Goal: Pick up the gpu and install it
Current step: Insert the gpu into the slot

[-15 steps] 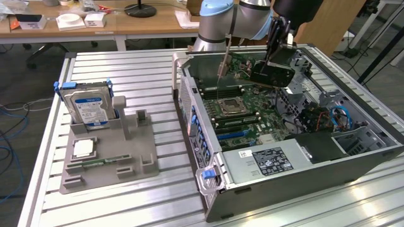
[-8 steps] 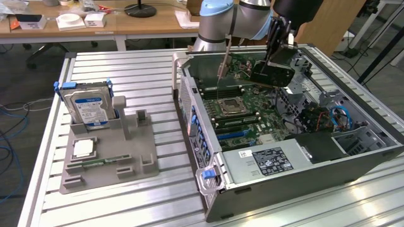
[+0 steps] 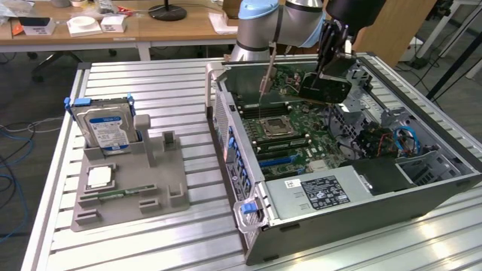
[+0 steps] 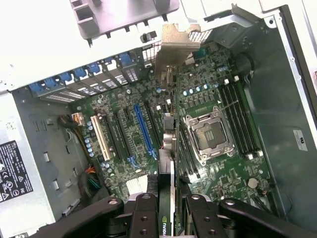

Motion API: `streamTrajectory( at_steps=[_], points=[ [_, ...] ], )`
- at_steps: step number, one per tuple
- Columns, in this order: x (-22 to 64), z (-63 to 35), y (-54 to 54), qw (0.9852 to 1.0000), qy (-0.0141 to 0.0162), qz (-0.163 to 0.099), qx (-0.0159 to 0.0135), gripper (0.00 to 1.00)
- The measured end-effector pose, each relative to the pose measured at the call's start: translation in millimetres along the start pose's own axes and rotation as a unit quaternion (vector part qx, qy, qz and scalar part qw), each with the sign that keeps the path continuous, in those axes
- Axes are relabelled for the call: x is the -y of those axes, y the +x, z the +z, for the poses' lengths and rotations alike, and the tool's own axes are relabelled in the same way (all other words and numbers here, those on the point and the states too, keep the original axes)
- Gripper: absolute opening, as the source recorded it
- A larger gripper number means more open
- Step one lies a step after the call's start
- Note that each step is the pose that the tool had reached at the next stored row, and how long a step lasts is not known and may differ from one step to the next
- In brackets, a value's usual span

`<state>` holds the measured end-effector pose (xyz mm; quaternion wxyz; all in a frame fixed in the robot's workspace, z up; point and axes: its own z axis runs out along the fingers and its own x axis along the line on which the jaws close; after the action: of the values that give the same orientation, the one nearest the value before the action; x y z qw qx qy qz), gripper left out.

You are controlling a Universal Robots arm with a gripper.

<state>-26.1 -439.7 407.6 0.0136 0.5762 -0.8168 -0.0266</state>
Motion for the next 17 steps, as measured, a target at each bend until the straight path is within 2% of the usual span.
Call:
streamTrajectory(
  at_steps=[17],
  points=[
    [0.6, 0.0, -0.2, 0.9996, -0.0002, -0.028, -0.0017, 0.26]
  ],
)
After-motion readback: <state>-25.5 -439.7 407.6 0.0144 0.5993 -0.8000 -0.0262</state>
